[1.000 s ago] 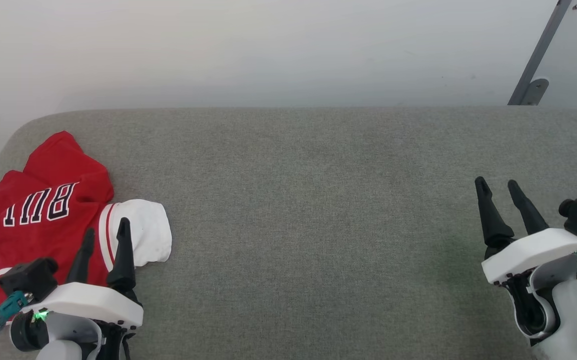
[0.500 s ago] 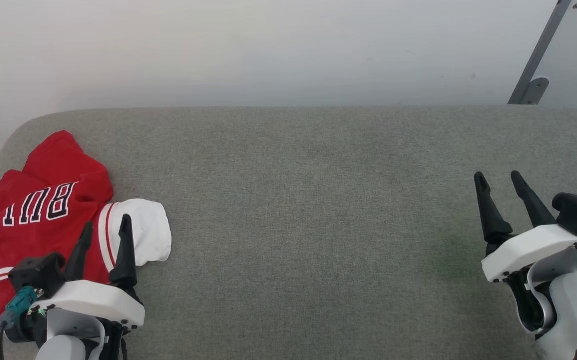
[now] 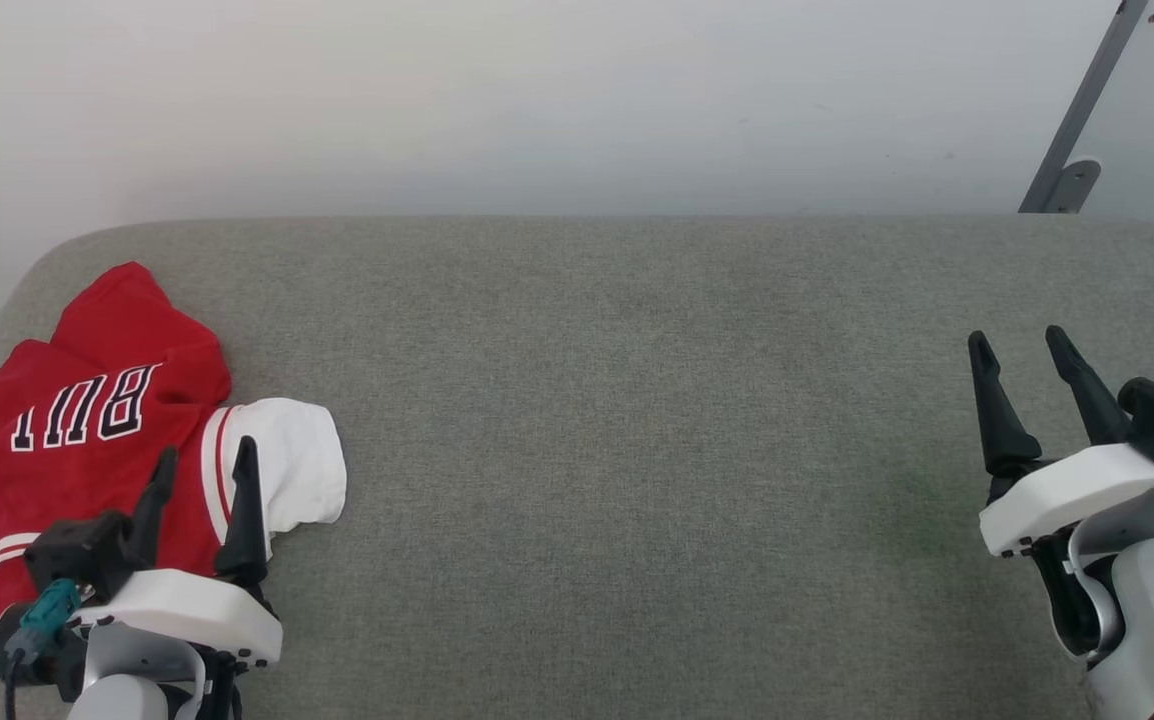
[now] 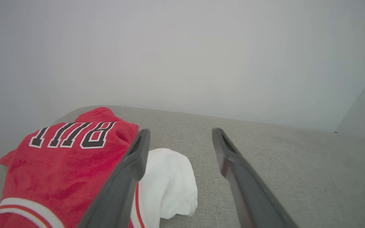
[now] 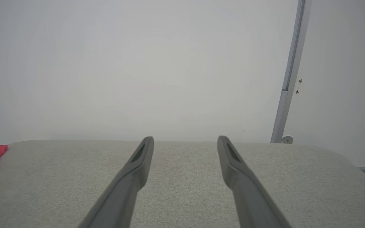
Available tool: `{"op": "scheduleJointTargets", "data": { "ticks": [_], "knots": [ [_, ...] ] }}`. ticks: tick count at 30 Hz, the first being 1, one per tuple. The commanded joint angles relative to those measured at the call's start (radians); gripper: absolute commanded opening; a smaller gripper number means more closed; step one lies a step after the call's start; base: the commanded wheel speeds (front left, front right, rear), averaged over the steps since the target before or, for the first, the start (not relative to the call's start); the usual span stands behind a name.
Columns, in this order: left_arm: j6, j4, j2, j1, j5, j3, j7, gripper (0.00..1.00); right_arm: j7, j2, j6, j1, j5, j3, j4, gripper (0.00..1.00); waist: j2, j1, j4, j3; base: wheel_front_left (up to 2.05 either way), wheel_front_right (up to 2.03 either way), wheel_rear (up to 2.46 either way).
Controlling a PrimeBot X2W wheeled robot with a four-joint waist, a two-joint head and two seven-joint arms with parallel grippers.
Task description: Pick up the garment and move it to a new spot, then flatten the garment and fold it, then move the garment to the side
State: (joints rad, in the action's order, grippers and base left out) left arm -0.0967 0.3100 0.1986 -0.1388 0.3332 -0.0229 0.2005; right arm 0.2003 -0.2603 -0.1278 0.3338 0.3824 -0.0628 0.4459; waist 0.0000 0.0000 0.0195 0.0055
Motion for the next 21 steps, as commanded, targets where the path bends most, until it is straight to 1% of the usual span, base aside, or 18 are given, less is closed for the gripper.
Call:
{"op": "scheduleJointTargets", "data": {
  "ticks": [1,7,21],
  "knots": [
    [-0.006,0.003,0.006,-0.018,-0.031,-0.006,0.011,1.0,0.011,-0.006,-0.005,0.008,-0.023,0.003,-0.008,1.0,0.0,0.0,0.001,0.0,0.0,0.0,0.0],
    [-0.014,0.032,-0.004,-0.027,-0.052,-0.025,0.023,1.0,0.025,-0.011,-0.005,0.008,-0.052,0.016,-0.007,1.0,0.0,0.0,0.003,-0.003,0.0,0.0,0.0],
    [-0.026,0.08,0.003,-0.039,-0.142,-0.037,0.05,1.0,0.049,-0.016,-0.005,0.008,-0.119,0.023,-0.002,1.0,0.0,0.0,0.005,-0.008,0.0,0.0,0.0]
  ]
}}
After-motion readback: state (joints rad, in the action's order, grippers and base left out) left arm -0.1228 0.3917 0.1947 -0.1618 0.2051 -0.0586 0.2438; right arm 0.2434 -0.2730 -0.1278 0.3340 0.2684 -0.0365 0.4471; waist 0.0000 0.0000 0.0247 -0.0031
